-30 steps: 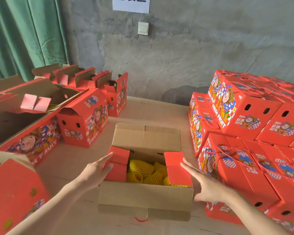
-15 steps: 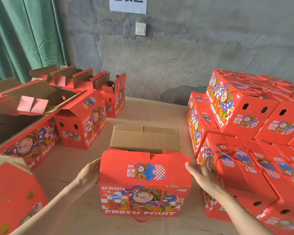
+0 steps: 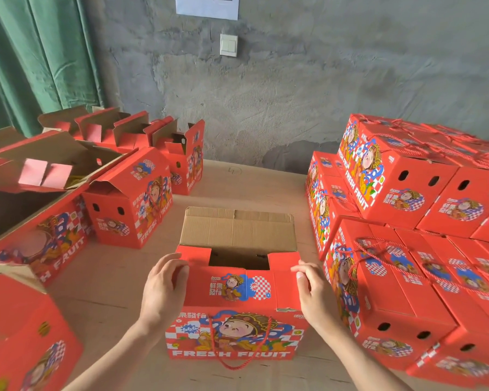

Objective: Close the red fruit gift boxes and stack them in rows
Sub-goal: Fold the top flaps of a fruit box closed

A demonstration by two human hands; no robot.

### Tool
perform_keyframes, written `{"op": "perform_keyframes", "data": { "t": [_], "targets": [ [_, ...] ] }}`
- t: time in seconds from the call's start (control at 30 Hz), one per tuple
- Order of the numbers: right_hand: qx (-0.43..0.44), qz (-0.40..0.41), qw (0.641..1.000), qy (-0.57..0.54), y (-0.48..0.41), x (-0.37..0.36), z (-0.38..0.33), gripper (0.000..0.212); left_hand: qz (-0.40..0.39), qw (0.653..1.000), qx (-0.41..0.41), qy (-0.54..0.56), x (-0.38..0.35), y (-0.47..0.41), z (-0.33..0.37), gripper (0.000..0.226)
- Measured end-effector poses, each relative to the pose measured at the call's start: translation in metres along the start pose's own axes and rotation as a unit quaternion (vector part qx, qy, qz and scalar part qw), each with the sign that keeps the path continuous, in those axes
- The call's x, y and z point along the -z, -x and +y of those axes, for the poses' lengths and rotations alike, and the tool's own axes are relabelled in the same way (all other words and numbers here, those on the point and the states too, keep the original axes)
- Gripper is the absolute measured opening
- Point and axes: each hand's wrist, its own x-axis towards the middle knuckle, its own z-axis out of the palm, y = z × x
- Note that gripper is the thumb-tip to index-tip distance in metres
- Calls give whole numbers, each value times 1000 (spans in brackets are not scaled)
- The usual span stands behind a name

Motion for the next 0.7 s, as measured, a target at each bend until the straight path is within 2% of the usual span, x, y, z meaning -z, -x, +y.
{"op": "perform_keyframes", "data": {
  "t": [0.13, 0.37, 0.57, 0.63, 0.7],
  "targets": [
    [-5, 6, 1000, -16, -2, -1, -2, 16, 12, 999, -29, -9, 0, -2, 1, 14],
    [-34, -10, 999, -26, -7, 1, -2, 18, -3, 999, 47, 14, -5, -8, 2, 22],
    [-62, -25, 997, -44, -10, 3, -1, 13, -30, 994, 103, 31, 0, -17, -2, 8],
    [-81, -27, 995, -51, -10, 2, 0, 8, -36, 988, 141, 50, 0, -20, -2, 11],
    [-115, -33, 991, -61, -14, 2, 1, 16, -53, 978, 187, 72, 0, -25, -4, 17]
  ]
}}
